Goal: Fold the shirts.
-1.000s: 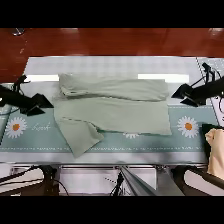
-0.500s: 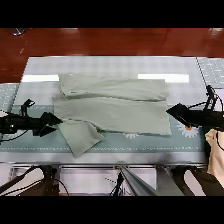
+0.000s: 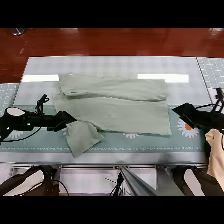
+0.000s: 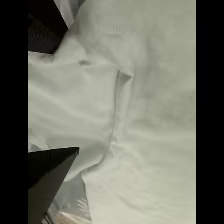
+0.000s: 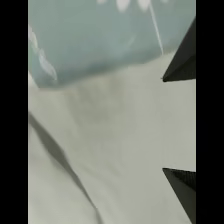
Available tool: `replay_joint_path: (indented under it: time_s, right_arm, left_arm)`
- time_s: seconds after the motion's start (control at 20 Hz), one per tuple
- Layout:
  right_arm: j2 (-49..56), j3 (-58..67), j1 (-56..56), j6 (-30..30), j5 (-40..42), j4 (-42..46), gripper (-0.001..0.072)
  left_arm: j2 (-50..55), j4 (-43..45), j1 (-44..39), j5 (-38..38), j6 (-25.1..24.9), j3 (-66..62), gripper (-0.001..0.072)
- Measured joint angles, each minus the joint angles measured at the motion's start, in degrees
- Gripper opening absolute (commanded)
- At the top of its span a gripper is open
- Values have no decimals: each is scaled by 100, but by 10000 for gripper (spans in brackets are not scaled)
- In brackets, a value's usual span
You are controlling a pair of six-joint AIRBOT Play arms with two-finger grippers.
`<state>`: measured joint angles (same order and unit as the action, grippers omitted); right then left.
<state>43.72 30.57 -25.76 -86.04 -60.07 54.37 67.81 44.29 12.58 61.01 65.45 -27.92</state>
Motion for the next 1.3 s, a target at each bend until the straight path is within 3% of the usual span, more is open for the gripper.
replay_joint_path:
  time_s: [0.1,0.3,0.8,1.0,1.3]
  right_arm:
    - [-2,31,-647,101,-358,295,624]
    - [-4,-76,-1447,192,-975,940,624]
    - [17,-1010,-1740,531,-1517,601,624]
    - [343,-1062,-1366,638,-1613,555,624]
    - [1088,-1005,-761,774,-929,-39,624]
  left_arm:
    - [7,345,72,195,-52,-59,379]
    - [9,640,282,391,-170,-138,35]
    - [7,446,221,160,-232,-173,37]
    - [9,424,216,114,-234,-173,37]
    - [7,411,216,96,-236,-173,37]
